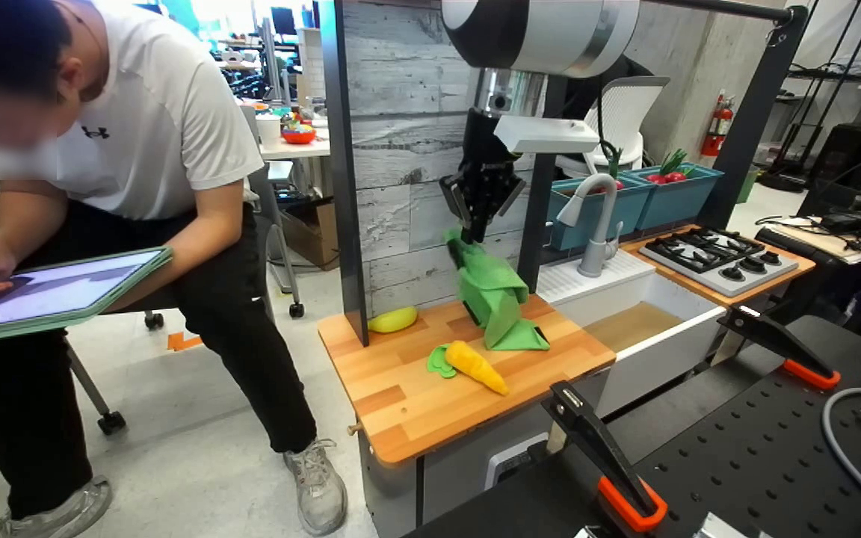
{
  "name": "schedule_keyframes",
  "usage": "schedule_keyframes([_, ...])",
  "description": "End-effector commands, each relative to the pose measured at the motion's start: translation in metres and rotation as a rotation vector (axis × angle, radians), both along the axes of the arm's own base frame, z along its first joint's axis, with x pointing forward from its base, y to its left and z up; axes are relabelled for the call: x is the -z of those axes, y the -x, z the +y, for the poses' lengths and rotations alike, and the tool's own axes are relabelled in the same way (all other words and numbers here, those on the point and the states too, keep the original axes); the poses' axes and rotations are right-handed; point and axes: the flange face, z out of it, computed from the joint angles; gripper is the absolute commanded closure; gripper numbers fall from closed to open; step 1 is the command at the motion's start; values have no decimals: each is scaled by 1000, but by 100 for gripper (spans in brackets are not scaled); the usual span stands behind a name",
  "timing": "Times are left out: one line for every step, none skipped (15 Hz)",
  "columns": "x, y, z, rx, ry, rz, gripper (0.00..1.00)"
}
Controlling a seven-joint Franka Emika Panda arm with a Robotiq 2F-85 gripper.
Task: Move the green towel to the left
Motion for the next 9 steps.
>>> schedule_keyframes([-9, 5, -1, -2, -20, 25, 49])
schedule_keyframes([30, -6, -17, 13, -36, 25, 42])
schedule_keyframes([33, -4, -23, 29, -43, 32, 34])
schedule_keyframes([42, -2, -30, 38, -45, 43, 27])
schedule_keyframes([48, 1, -40, 47, -45, 53, 19])
schedule_keyframes([55, 4, -49, 56, -47, 64, 12])
schedule_keyframes([59, 6, -60, 68, -52, 70, 6])
schedule_keyframes([64, 9, -70, 79, -58, 78, 1])
schedule_keyframes([66, 12, -79, 90, -55, 81, 0])
